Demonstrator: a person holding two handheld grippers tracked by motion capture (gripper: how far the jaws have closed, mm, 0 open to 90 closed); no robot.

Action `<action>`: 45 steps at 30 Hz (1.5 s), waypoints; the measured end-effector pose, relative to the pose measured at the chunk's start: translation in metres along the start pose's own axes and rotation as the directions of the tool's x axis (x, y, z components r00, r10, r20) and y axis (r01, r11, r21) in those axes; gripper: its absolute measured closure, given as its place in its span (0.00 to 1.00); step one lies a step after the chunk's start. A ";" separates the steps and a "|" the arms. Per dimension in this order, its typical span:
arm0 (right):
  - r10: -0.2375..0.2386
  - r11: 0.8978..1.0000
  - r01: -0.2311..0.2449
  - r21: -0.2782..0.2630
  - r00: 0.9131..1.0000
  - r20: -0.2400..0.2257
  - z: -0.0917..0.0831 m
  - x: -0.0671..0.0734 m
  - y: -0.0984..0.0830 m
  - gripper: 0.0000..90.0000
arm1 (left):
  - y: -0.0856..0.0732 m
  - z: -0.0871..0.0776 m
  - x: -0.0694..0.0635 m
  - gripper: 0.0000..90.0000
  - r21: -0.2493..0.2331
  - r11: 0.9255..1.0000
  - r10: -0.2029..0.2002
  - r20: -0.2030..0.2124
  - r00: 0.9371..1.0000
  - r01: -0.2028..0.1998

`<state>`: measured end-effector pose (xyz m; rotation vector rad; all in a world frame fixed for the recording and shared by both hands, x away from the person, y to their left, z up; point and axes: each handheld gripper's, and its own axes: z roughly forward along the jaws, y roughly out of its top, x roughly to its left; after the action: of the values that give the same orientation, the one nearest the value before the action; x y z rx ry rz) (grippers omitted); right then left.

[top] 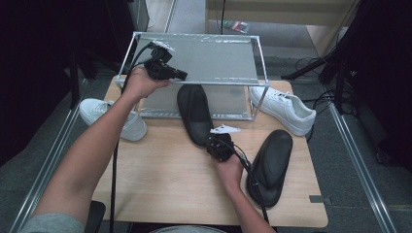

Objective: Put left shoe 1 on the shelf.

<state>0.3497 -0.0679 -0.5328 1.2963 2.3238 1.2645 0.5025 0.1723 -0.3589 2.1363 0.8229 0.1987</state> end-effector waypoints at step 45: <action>0.003 1.000 -0.002 0.015 0.999 -0.041 0.071 0.002 0.082 1.00 | -0.004 -0.001 0.000 0.99 -0.038 0.998 -0.050 0.006 0.999 0.050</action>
<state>0.4350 -0.0039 -0.5143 1.2900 2.3651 1.2882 0.5003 0.1747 -0.3614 2.0779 0.8617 0.1810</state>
